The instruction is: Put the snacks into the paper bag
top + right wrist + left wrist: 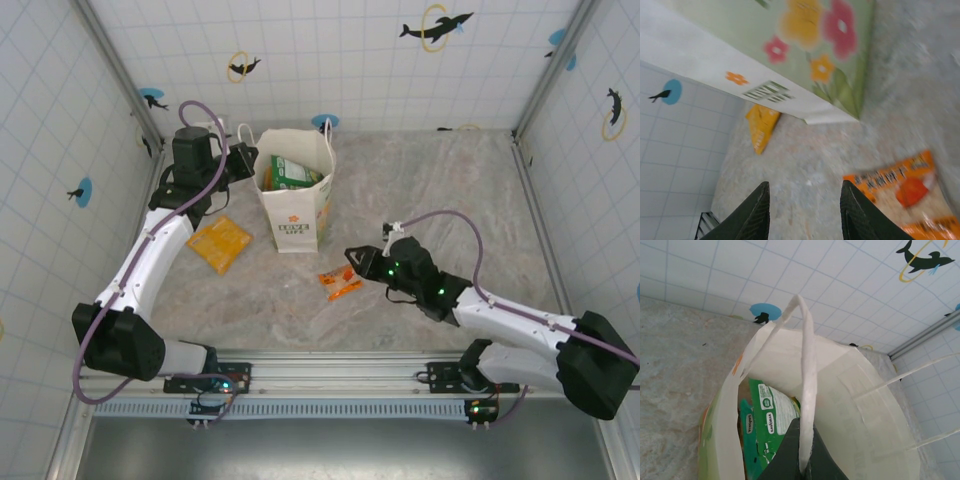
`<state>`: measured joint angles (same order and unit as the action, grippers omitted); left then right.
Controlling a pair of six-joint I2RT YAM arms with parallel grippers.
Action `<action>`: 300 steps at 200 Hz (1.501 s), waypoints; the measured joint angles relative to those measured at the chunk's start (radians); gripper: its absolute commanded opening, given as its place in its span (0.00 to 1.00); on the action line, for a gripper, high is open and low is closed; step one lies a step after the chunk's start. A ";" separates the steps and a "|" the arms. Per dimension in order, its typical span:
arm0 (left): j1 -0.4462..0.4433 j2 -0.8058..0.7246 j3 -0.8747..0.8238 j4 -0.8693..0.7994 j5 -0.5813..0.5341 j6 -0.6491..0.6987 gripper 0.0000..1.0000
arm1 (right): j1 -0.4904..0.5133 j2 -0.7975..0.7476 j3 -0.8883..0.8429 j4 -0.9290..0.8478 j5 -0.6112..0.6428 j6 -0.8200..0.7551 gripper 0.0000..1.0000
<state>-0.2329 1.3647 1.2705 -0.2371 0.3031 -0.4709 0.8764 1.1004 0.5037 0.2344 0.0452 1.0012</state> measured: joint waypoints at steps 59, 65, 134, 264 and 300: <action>0.000 0.000 0.000 0.000 0.000 0.000 0.00 | -0.006 0.015 -0.113 -0.032 -0.053 0.194 0.39; 0.000 0.000 0.000 0.000 0.000 0.000 0.00 | -0.010 0.023 -0.126 -0.028 -0.060 0.209 0.39; 0.000 -0.003 -0.005 0.005 0.000 -0.001 0.00 | -0.069 0.126 -0.151 0.034 -0.130 0.258 0.39; 0.000 -0.004 -0.009 0.008 0.001 -0.001 0.00 | -0.097 0.247 -0.189 0.178 -0.156 0.274 0.38; 0.000 -0.004 -0.009 0.008 0.001 -0.001 0.00 | -0.104 0.272 -0.193 0.209 -0.157 0.275 0.36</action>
<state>-0.2325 1.3609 1.2617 -0.2287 0.3038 -0.4717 0.7723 1.3720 0.3111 0.4435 -0.1116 1.2762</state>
